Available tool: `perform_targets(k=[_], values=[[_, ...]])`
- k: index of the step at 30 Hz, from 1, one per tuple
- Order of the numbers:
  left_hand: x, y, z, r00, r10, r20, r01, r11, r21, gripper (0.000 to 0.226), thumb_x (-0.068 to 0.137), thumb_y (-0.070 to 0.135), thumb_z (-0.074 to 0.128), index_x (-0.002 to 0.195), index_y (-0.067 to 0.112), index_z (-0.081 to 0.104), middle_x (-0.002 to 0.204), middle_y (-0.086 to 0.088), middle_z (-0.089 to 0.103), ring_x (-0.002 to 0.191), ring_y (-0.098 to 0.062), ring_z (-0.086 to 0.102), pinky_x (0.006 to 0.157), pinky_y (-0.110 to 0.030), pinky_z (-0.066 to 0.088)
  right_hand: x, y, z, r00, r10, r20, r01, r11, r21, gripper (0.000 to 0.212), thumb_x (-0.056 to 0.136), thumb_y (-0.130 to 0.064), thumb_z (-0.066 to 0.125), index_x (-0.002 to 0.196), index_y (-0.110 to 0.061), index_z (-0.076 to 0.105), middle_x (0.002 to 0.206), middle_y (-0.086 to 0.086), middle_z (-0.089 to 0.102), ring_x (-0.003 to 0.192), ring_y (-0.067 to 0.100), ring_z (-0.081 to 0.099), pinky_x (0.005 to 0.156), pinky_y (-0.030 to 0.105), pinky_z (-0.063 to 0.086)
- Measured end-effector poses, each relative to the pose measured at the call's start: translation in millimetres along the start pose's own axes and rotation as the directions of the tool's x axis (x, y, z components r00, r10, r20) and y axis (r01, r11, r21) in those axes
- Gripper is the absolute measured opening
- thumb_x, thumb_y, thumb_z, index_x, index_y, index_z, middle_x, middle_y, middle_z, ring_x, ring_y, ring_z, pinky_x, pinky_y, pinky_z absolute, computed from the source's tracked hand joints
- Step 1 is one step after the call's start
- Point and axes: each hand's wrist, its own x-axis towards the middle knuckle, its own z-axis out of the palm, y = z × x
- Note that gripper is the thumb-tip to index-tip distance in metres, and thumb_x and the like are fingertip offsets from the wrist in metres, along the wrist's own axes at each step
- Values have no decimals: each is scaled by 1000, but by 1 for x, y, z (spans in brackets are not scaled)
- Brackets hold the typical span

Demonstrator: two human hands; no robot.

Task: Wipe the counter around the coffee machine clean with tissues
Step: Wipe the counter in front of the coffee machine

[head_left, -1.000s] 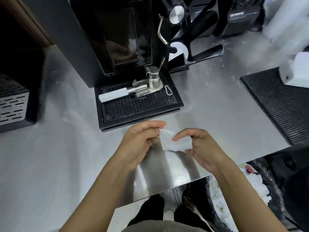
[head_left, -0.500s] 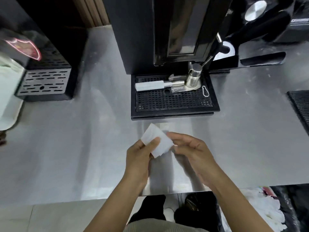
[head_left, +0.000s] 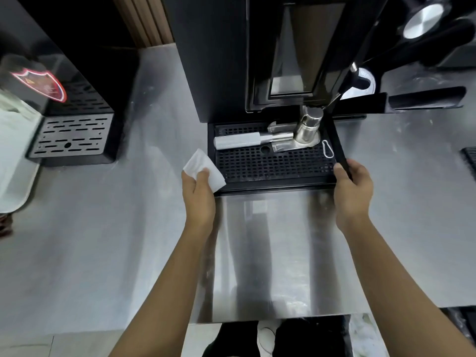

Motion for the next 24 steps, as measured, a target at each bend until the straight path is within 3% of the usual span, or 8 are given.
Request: perform_targets(k=[5,8,11,17,20,24], values=[[3,-7,6,998,10,-65,-7,999,53,32,99,21,40,130,18,45,110,8,60,99,-6,58,90,-24,45,6,1,-11,998,13,64,-16,999,45,27,96,-10,57,122,-8,62,107,-5,69,94,0,65,86,15,48],[2,-9,15,991,30,-130,-21,997,70,16,99,21,40,112,26,45,99,15,57,90,0,55,79,-19,41,8,-5,-13,992,52,113,-63,993,97,25,96,-5,56,121,-5,62,101,-5,71,90,0,67,83,15,52],[1,-8,22,980,43,-192,-30,997,70,12,98,20,39,99,31,44,93,15,55,86,-1,54,79,-22,40,9,-10,-15,984,113,135,-138,971,194,28,96,1,54,123,0,60,102,0,71,94,10,69,89,21,54],[1,-17,5,949,51,-311,-35,998,56,27,93,23,41,118,26,48,111,5,61,107,-16,58,100,-36,46,4,-9,-7,960,144,241,-196,958,208,27,95,4,54,118,-3,65,101,0,75,98,13,71,88,22,55],[-3,-21,-18,919,47,-392,-40,999,27,29,90,22,43,118,26,50,117,0,61,109,-18,59,100,-37,46,-5,-7,8,941,142,308,-212,955,206,28,93,6,55,115,-8,67,102,-1,75,102,16,70,91,25,54],[-10,-24,-49,858,9,-513,-33,999,-37,30,89,19,44,116,29,51,106,10,60,104,-12,58,89,-24,45,-9,-9,40,891,124,436,-193,974,118,30,93,3,57,121,-6,65,110,3,73,104,15,69,95,30,53]])
